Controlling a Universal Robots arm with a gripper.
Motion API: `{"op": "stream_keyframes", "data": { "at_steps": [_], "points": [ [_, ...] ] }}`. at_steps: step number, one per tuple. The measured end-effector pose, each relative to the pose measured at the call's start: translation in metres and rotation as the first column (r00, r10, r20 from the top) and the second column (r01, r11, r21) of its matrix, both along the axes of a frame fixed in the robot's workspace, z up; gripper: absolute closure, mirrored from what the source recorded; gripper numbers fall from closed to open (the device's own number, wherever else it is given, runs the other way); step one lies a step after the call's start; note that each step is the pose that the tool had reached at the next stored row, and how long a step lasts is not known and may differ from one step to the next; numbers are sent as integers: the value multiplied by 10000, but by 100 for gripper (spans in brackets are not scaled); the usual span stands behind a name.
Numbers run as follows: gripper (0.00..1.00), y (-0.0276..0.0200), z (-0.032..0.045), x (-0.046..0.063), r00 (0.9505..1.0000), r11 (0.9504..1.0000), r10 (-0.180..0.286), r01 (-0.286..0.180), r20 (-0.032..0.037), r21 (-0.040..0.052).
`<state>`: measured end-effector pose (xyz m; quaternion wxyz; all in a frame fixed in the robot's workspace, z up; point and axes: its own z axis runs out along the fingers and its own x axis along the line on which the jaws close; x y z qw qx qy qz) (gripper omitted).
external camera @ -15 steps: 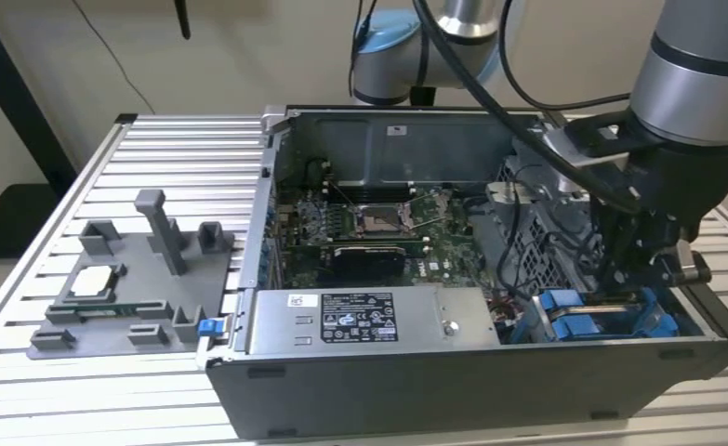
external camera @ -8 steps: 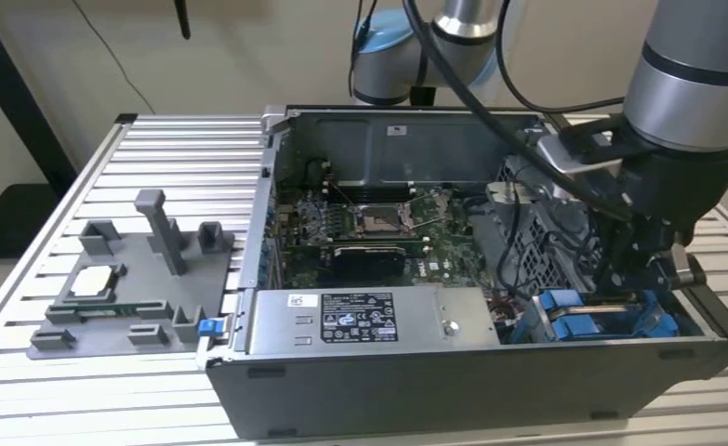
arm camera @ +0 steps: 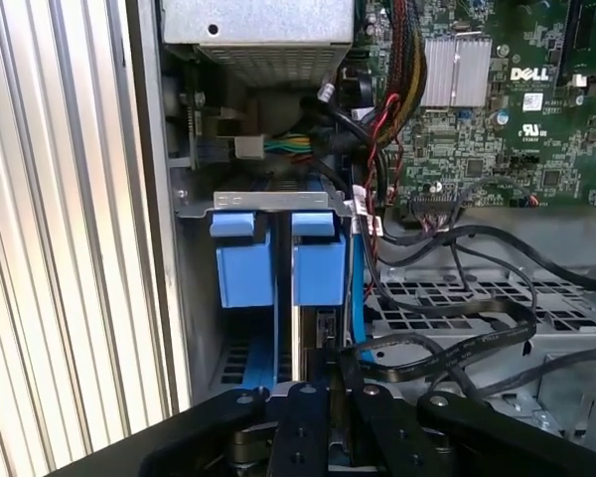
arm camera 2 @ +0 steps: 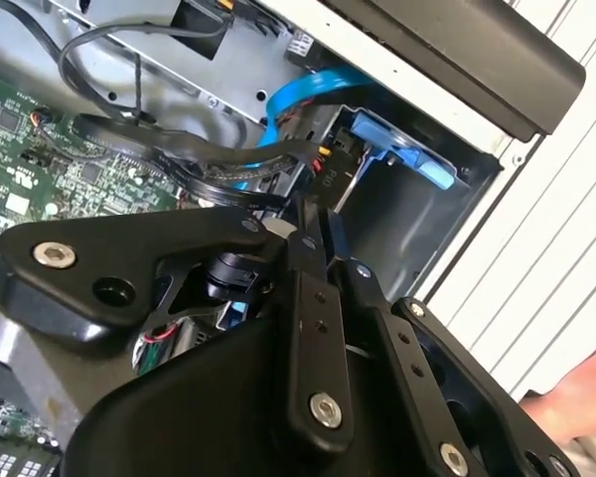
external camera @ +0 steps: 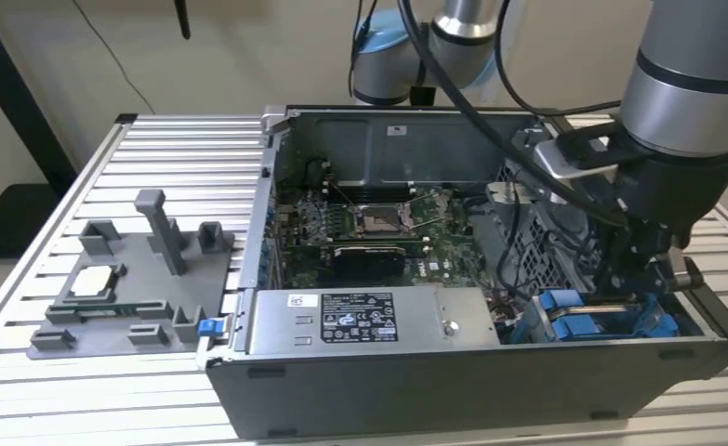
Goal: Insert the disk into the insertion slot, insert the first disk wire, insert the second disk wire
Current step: 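Insert the second disk wire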
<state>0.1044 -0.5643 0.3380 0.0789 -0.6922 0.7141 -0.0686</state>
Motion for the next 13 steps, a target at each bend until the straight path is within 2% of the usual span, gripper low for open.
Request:
{"op": "stream_keyframes", "data": {
  "at_steps": [4, 6, 7, 9, 13],
  "points": [
    [100, 3, -41, -16, 10000, 10000, 1, 0, 16, -9],
    [100, 3, -5, -19, 10000, 10000, 2, -2, 16, 22],
    [0, 3, 45, -20, 10000, 10000, 3, -3, 16, 11],
    [0, 3, 130, -25, 10000, 10000, 0, 0, 16, 3],
    [0, 4, 237, -31, 10000, 10000, 1, -1, 16, 1]
  ]
}}
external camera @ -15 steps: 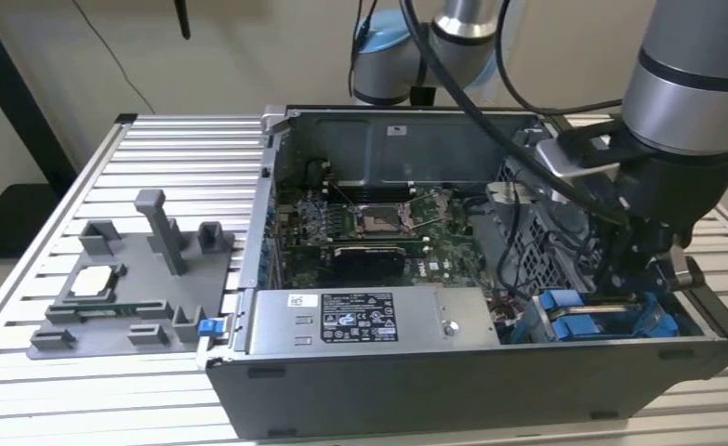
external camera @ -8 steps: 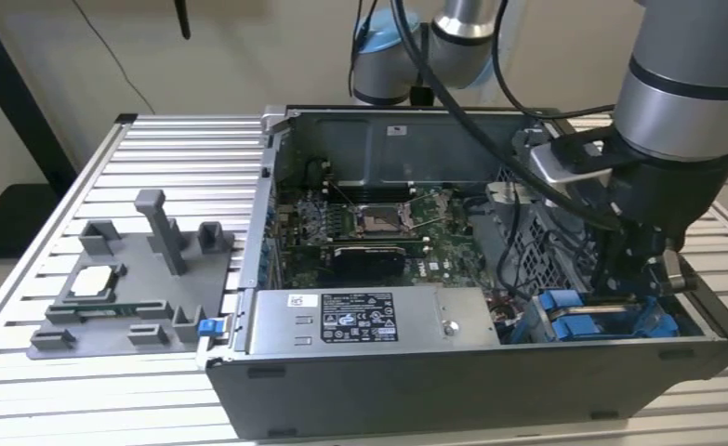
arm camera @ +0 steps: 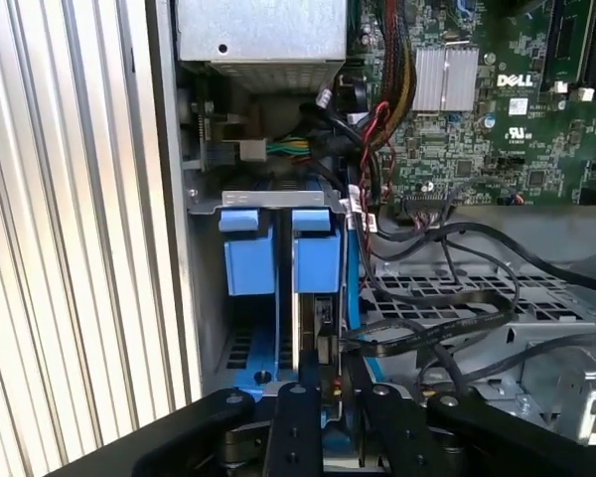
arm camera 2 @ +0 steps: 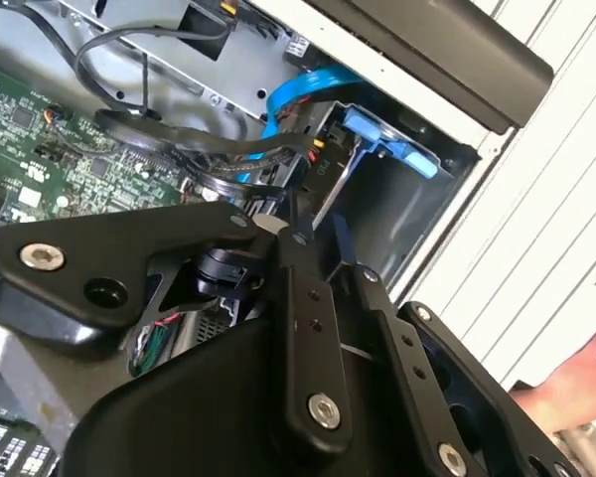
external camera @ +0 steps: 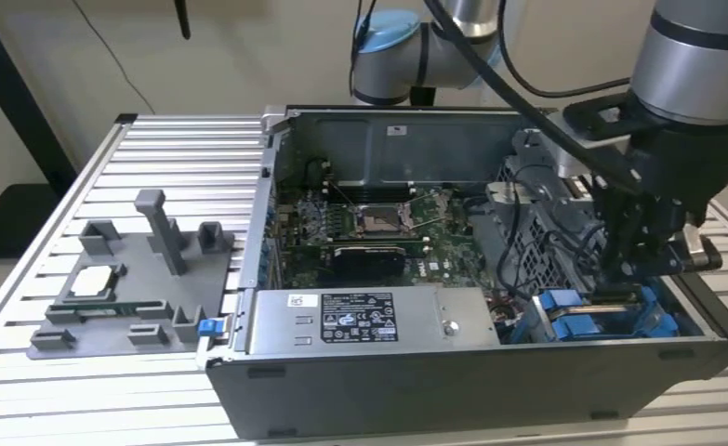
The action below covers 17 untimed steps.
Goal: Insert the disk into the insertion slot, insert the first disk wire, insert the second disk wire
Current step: 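Insert the second disk wire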
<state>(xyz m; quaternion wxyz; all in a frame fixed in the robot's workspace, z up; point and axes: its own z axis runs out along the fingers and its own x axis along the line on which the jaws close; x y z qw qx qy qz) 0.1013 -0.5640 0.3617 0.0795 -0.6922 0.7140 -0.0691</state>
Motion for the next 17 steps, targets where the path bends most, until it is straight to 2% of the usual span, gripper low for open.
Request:
{"op": "stream_keyframes", "data": {
  "at_steps": [9, 17],
  "points": [
    [0, 0, 192, -2, 10000, 10000, -1, 1, 0, 1],
    [0, 0, 218, -1, 10000, 10000, -1, 1, 0, 2]
  ]
}}
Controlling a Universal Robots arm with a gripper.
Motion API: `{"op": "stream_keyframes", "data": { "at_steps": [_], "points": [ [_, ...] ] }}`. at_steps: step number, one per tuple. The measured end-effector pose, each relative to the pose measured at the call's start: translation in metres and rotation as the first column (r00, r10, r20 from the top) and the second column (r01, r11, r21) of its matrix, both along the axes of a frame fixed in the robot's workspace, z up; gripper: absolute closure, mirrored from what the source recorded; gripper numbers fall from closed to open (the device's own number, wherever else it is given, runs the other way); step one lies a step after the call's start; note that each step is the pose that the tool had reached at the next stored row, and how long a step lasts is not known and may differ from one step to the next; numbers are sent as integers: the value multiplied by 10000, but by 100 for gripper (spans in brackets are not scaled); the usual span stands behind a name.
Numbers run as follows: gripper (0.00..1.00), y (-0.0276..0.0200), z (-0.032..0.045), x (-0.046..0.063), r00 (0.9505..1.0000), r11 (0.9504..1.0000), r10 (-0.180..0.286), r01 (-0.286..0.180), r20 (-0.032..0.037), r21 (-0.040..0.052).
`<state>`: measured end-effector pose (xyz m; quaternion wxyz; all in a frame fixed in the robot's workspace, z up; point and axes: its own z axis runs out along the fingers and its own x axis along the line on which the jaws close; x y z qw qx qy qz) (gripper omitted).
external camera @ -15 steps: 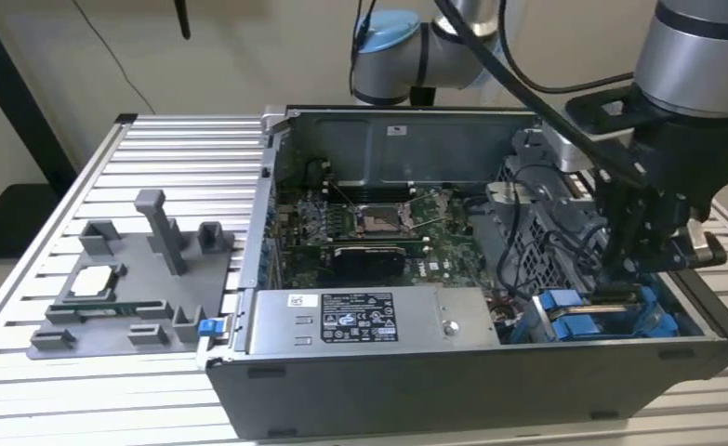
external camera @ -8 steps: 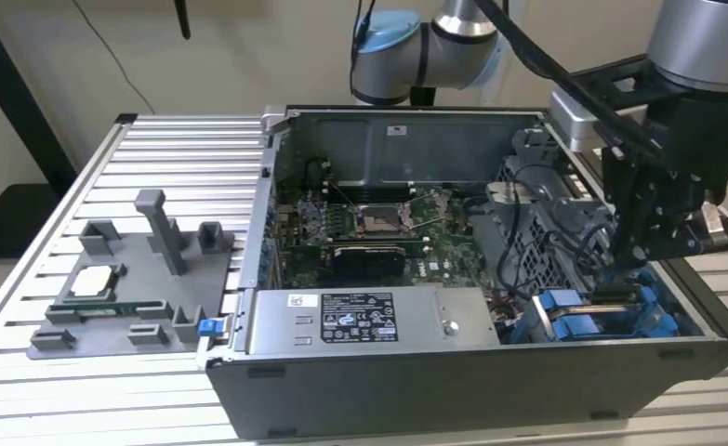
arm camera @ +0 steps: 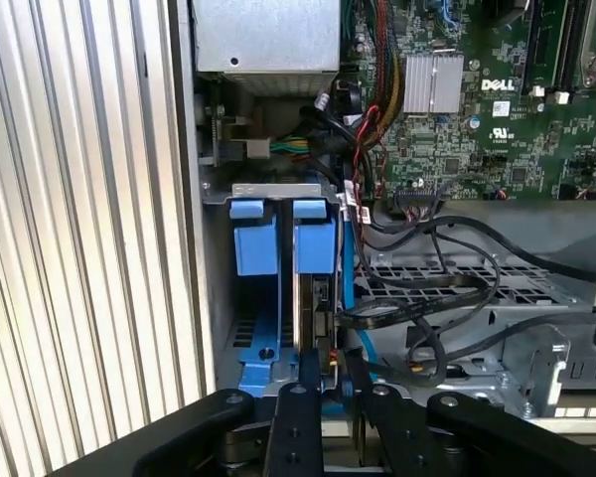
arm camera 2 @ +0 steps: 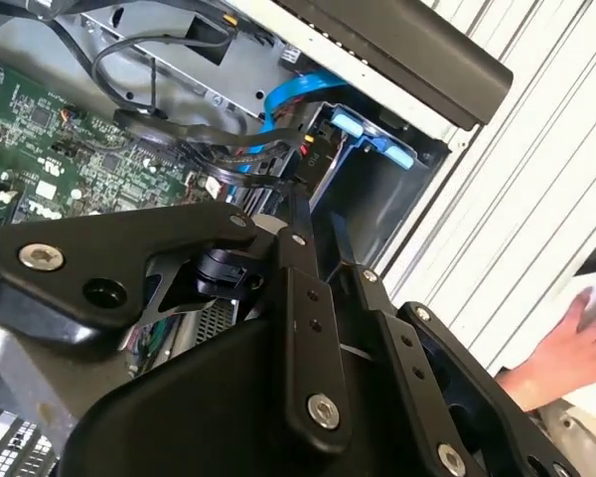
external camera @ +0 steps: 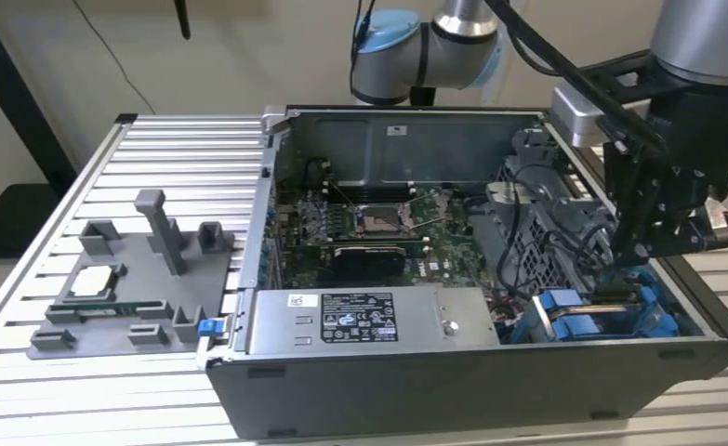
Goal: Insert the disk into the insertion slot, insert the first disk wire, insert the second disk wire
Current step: 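Insert the second disk wire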
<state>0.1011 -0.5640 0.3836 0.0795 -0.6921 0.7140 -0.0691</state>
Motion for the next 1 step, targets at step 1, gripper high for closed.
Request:
{"op": "stream_keyframes", "data": {
  "at_steps": [1],
  "points": [
    [0, 0, 0, 0, 10000, 10000, 0, 0, 0, 0]
  ]
}}
